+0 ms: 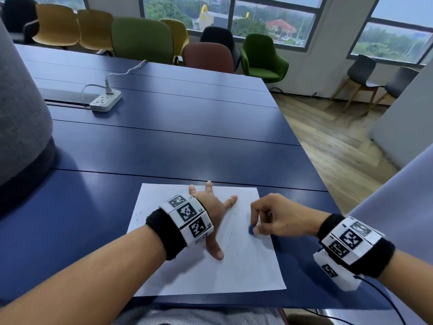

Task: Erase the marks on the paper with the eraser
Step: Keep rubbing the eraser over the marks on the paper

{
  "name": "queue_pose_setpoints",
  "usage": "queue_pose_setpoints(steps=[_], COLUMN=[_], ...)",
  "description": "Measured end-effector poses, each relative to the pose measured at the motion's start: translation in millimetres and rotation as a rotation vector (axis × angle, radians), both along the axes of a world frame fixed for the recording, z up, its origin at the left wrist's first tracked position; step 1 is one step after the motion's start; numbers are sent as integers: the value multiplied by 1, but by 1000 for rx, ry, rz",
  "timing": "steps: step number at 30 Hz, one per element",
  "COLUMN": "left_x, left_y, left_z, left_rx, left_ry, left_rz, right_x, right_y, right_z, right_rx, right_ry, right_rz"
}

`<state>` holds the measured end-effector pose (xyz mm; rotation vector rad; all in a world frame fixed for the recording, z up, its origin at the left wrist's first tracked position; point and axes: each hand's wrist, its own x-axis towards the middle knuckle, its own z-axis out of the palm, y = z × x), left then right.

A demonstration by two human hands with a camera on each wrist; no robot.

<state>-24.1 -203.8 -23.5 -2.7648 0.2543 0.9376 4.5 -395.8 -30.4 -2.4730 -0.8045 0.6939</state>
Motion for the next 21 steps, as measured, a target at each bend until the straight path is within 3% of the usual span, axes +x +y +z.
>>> queue_pose_setpoints(steps=[4,8,13,17,21], left_x=[-1,0,-2,-2,-4], left_y=[-1,1,0,3,2], left_z=[2,2,5,4,6], left_rx=[-3,-5,-6,-11,-17], left_ry=[20,7,10,-5,-6], left_rz=[10,2,0,-12,-18], right_x=[-16,-4,-18,4,-16], right_y=[2,0,2,0,4], right_z=[3,2,5,1,0], right_rx=[-62,-14,-85,-23,-94], right_ry=[89,-1,94,-62,91], right_rz=[133,7,164,-28,162])
